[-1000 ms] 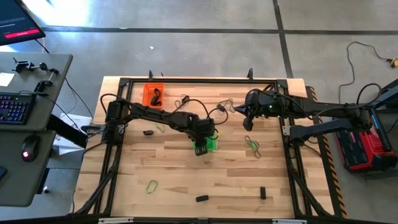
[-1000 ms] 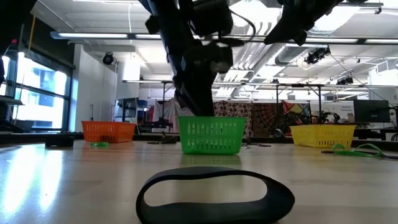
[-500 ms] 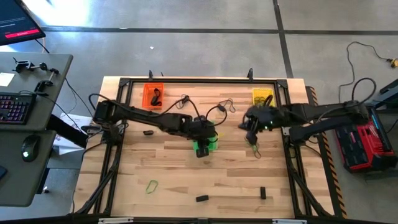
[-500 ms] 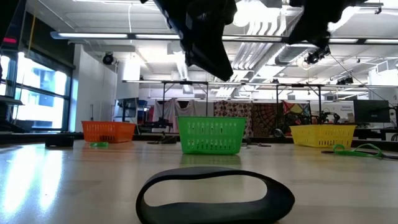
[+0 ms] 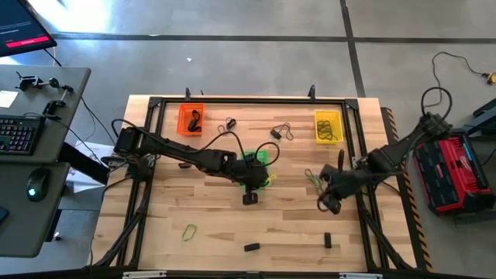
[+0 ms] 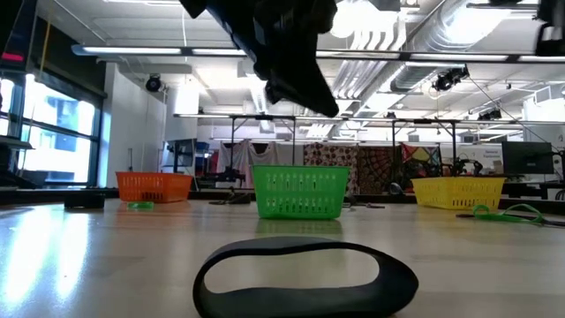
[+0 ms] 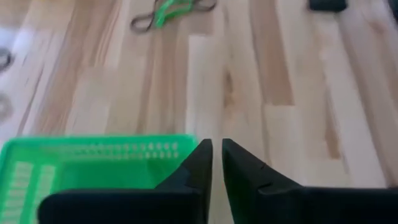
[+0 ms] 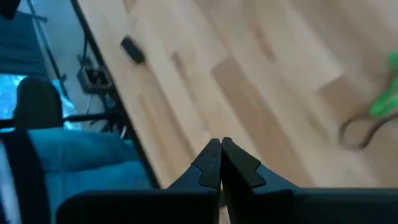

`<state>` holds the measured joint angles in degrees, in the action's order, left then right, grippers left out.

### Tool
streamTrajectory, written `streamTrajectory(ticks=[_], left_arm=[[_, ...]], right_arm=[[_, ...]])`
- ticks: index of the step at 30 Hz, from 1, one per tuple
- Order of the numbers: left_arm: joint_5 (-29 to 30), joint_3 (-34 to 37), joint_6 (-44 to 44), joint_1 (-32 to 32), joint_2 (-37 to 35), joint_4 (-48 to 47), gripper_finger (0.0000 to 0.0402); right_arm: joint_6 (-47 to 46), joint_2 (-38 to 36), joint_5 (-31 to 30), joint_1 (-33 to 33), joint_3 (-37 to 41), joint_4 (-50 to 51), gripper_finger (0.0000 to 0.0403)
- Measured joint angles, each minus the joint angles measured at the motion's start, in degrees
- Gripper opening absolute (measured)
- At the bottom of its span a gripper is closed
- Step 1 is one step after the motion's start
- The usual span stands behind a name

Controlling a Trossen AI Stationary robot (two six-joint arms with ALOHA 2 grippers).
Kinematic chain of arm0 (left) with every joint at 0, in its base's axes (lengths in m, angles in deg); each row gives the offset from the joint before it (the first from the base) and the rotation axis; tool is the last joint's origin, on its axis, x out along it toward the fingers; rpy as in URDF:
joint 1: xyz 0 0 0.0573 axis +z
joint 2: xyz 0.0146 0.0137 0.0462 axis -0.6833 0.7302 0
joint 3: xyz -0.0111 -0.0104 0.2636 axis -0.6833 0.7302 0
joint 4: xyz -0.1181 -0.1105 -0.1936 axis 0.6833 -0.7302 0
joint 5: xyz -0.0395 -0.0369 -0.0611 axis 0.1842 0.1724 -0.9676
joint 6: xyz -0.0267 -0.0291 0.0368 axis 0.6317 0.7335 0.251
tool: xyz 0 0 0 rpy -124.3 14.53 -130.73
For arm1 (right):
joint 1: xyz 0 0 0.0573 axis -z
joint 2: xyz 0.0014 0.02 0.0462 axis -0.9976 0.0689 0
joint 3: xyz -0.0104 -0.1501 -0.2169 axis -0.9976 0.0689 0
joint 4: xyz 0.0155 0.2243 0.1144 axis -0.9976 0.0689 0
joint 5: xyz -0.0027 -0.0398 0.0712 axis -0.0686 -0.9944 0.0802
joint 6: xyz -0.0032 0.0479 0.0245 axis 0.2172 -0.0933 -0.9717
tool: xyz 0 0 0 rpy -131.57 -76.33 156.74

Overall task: Sort rubber bands into baskets
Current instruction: Put the black rubberband into the orange bin

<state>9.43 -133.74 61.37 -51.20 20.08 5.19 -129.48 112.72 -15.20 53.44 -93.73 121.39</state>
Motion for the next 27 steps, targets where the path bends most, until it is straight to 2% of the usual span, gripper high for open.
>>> streamTrajectory(ticks=[4,12,19,22,27], left_arm=[[-0.38,0.19,-3.23,-0.98,-0.27,1.97,0.0003],[-1.9,0.17,-6.87,-1.88,-0.44,4.09,0.0001],[-1.79,0.17,-6.35,-1.83,-0.44,4.46,0.0],[-1.77,0.17,-5.85,-1.83,-0.44,4.44,0.0],[-1.77,0.17,-4.87,-2.09,-0.44,4.44,0.0]], right_arm=[[-8.33,1.84,1.01,-5.42,0.0,-0.25,0.0],[-25.59,10.19,7.57,-12.07,0.0,-3.82,0.0],[-33.39,20.03,12.1,-15.48,0.0,-11.3,0.0005],[-34.18,23.51,12.63,-16.72,0.0,-12.65,0.0028],[-36.45,27.71,12.88,-18.39,0.0,-12.01,0.0093]])
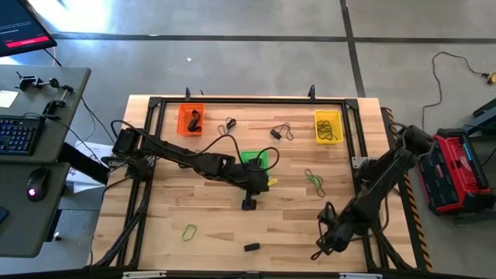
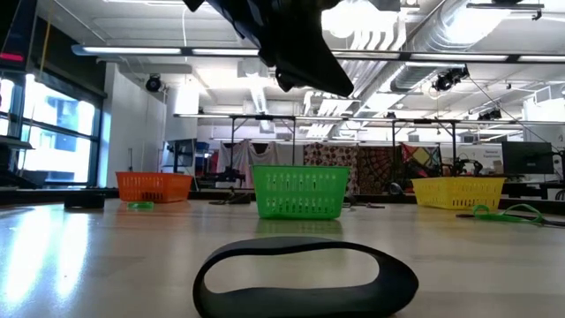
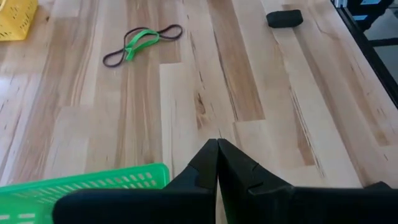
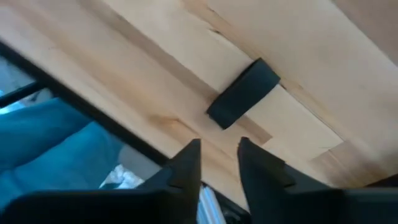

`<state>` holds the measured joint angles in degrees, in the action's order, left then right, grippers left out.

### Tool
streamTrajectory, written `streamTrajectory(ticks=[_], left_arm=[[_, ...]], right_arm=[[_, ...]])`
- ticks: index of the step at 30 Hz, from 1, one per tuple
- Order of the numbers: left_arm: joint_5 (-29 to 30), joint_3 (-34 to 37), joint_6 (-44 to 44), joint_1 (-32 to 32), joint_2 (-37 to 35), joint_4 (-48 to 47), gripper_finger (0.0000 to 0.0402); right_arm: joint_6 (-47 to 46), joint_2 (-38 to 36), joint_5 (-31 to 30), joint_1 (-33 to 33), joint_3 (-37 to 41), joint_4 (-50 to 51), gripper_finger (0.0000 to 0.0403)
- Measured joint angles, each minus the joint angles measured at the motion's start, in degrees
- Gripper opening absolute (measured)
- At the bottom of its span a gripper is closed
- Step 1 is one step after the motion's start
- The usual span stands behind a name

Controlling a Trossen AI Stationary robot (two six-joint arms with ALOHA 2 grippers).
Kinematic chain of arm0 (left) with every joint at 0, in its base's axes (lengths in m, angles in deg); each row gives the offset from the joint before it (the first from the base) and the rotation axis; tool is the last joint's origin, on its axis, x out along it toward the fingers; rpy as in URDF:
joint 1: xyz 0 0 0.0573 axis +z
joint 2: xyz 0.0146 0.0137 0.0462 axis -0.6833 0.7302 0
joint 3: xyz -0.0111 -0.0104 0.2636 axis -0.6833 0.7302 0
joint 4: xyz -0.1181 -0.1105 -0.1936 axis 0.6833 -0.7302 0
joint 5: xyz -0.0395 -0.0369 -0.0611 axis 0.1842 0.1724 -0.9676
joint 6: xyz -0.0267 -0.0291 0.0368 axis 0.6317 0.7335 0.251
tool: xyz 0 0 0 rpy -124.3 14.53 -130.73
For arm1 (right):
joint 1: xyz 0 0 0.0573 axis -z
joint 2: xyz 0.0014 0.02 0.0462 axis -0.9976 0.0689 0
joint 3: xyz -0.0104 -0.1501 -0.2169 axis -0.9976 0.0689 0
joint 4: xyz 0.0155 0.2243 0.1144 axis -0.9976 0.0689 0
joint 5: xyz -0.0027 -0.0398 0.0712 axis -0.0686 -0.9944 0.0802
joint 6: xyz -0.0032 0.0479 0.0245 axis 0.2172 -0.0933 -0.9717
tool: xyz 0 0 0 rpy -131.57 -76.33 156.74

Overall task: Sort rubber bands into baskets
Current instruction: Put the black rubberband into the orange bin

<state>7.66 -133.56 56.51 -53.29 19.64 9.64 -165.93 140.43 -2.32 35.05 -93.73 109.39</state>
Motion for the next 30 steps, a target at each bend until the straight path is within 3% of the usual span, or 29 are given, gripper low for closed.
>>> streamTrajectory(ticks=[6,18,22,30], left_arm=[[0.04,0.0,1.43,-0.78,0.0,0.0,0.0],[0.46,0.0,3.34,-1.51,0.0,-0.02,0.0],[0.46,0.0,3.46,-1.51,0.02,-0.02,0.0],[0.86,0.0,3.59,-1.49,0.02,-0.02,0.0]], right_arm=[[-2.5,4.19,-0.63,-1.21,0.0,-0.14,0.0144],[-2.02,10.56,-1.02,-1.18,0.0,-3.25,0.0148],[-1.06,10.56,-1.01,-1.18,0.0,-3.69,0.0121],[2.77,10.13,-0.39,-1.18,0.0,-4.54,0.0008]])
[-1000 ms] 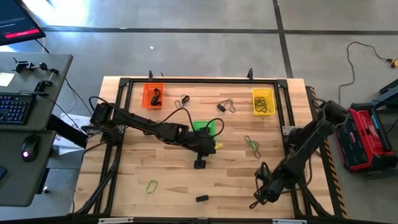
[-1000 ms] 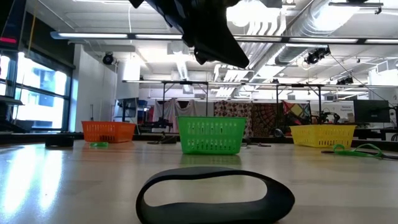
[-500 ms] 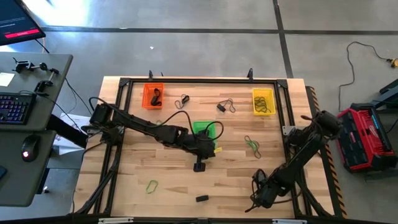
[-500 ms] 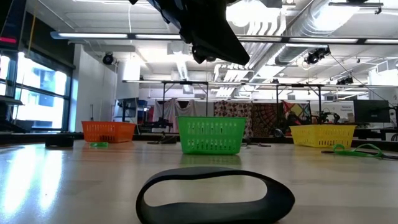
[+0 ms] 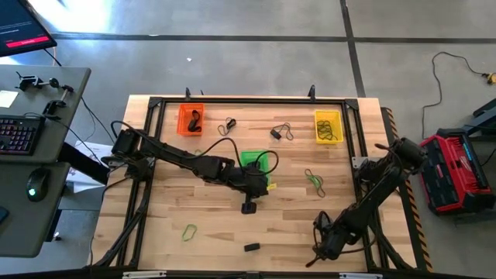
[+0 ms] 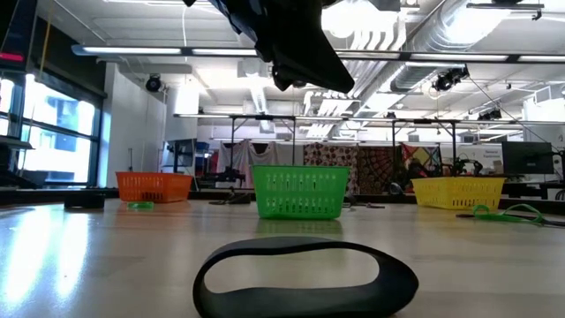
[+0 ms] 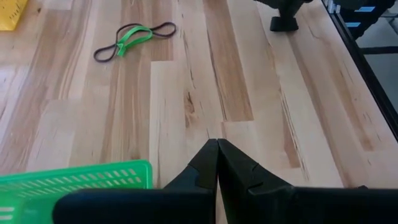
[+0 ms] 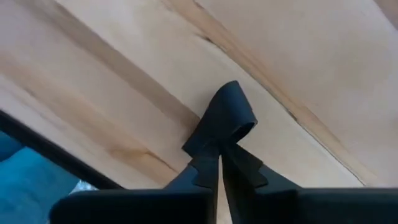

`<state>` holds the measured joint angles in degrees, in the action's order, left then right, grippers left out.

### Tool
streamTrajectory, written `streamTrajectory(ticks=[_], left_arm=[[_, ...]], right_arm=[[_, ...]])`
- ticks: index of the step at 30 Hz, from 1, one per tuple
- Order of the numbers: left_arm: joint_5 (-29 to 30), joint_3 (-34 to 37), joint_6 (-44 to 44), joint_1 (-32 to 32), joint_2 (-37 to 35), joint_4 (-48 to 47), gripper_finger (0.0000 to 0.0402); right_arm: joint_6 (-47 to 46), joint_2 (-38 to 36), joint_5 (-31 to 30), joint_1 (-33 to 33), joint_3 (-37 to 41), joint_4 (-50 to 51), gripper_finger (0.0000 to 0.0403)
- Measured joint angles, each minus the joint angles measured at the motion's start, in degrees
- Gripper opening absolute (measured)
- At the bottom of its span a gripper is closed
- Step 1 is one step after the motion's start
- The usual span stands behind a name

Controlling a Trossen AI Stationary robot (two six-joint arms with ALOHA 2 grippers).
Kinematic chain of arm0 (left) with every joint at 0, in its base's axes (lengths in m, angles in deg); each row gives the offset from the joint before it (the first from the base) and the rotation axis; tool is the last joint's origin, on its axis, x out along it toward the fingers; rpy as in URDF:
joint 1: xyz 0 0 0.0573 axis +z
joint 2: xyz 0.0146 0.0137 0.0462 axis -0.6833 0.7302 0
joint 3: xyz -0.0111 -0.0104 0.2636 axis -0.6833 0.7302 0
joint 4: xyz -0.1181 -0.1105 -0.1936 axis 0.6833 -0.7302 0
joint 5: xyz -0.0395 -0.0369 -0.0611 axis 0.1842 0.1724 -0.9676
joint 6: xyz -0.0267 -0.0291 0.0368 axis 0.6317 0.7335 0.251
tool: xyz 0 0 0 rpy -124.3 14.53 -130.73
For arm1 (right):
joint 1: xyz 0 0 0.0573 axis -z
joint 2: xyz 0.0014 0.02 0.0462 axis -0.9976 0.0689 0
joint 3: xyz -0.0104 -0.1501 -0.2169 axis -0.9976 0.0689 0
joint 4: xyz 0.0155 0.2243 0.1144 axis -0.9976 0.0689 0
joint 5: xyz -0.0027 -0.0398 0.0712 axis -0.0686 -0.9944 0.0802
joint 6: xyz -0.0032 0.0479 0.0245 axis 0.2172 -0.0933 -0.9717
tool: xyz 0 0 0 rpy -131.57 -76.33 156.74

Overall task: Sort rubber bands into baskets
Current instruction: Put the black rubberband into the orange bin, then put the black rubber band into the orange bin

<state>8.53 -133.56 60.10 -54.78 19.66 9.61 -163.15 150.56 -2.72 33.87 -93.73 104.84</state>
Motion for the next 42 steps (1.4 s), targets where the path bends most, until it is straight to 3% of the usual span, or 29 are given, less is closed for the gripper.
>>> streamTrajectory(ticks=[5,15,19,23,33,42], left_arm=[[0.29,0.0,1.43,0.03,0.01,0.02,0.0],[-0.06,-0.02,2.64,1.54,0.02,6.71,0.0],[-1.93,-0.04,4.44,2.86,0.02,9.14,0.0],[-1.92,-0.04,4.48,3.56,0.02,8.82,0.0],[-1.94,-0.04,4.44,3.52,0.02,8.31,0.0],[-1.94,-0.04,4.42,3.52,0.04,8.16,0.0]], right_arm=[[0.67,-3.98,-1.16,-0.01,0.0,-0.01,0.001],[4.38,-18.59,-17.32,-1.18,0.0,13.63,0.0001],[6.78,-21.02,-18.85,-0.6,-0.02,13.66,0.0002],[6.91,-18.63,-16.4,-0.2,-0.02,13.2,0.0018],[11.67,-6.9,-9.81,-0.04,-0.02,2.0,0.0122],[11.87,0.85,-4.19,-0.04,-0.02,1.4,0.011]])
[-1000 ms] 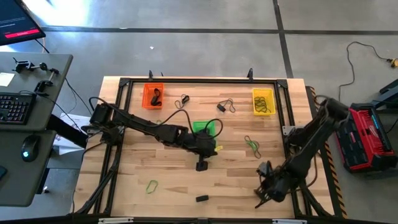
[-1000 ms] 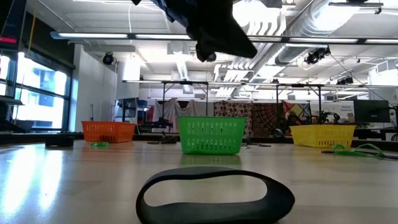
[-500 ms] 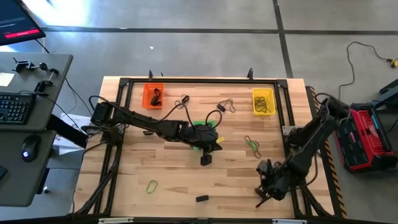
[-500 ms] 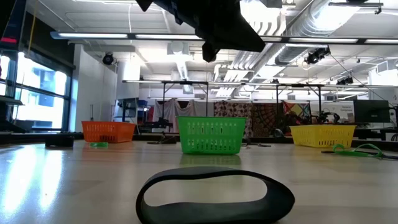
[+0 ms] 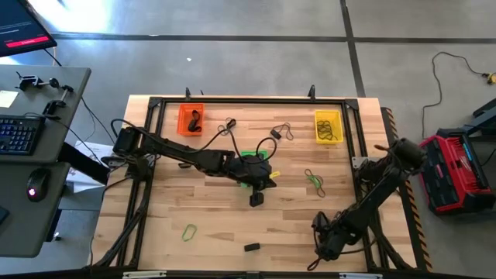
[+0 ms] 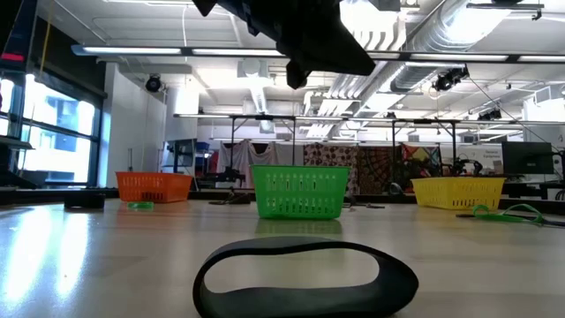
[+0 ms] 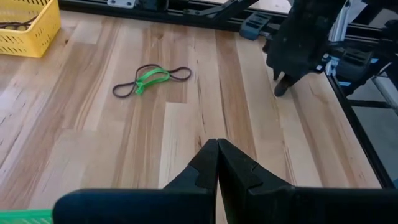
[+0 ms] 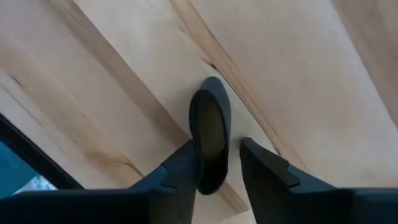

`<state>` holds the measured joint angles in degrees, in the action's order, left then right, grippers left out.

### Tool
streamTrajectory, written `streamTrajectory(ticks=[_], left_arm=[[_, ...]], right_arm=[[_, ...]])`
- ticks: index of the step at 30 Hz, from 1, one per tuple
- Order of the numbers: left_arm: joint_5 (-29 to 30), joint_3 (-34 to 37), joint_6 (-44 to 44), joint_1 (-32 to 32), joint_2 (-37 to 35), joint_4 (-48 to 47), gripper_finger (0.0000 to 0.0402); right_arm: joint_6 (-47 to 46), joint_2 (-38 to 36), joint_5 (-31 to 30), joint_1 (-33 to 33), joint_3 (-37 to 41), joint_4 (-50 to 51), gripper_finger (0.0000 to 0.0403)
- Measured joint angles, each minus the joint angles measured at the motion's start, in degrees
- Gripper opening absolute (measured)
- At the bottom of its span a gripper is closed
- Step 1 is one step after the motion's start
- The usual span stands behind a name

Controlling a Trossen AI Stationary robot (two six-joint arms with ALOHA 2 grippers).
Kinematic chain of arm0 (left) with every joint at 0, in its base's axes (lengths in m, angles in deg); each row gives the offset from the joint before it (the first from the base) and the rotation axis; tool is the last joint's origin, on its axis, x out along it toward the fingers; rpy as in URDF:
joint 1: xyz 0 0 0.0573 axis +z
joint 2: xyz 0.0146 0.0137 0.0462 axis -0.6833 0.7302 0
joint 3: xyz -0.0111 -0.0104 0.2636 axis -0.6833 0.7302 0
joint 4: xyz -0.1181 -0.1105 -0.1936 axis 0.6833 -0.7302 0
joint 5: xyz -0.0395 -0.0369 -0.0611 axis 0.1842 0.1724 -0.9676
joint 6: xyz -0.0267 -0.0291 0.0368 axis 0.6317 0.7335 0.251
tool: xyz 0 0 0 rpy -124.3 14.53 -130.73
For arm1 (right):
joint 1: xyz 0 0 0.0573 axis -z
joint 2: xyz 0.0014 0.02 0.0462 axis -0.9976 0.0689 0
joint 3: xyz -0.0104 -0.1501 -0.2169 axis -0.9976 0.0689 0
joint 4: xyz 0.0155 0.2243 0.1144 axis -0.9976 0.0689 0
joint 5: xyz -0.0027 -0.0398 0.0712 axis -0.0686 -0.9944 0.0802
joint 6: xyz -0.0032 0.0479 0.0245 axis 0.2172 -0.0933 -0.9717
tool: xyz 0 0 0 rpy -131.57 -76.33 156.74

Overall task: Sort rubber bands into baskets
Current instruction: Put the black rubber band into the orange bin

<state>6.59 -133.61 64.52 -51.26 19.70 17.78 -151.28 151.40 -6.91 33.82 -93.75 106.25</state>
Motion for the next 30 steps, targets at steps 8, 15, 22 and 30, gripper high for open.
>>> streamTrajectory(ticks=[8,15,22,30], left_arm=[[-0.17,0.0,1.56,-0.09,0.01,-0.56,0.0],[-2.46,0.0,7.46,0.37,0.01,0.63,0.0],[-7.56,0.0,10.38,1.2,0.03,7.82,0.0003],[-8.03,0.0,10.02,0.9,0.03,17.65,0.0053]], right_arm=[[0.44,-1.07,0.29,0.11,0.02,0.01,0.0015],[1.0,-10.07,-7.44,0.09,0.02,2.46,0.0006],[6.97,-20.41,-25.85,0.55,0.02,6.38,0.0003],[19.61,-26.7,-38.67,7.58,0.02,4.39,0.0001]])
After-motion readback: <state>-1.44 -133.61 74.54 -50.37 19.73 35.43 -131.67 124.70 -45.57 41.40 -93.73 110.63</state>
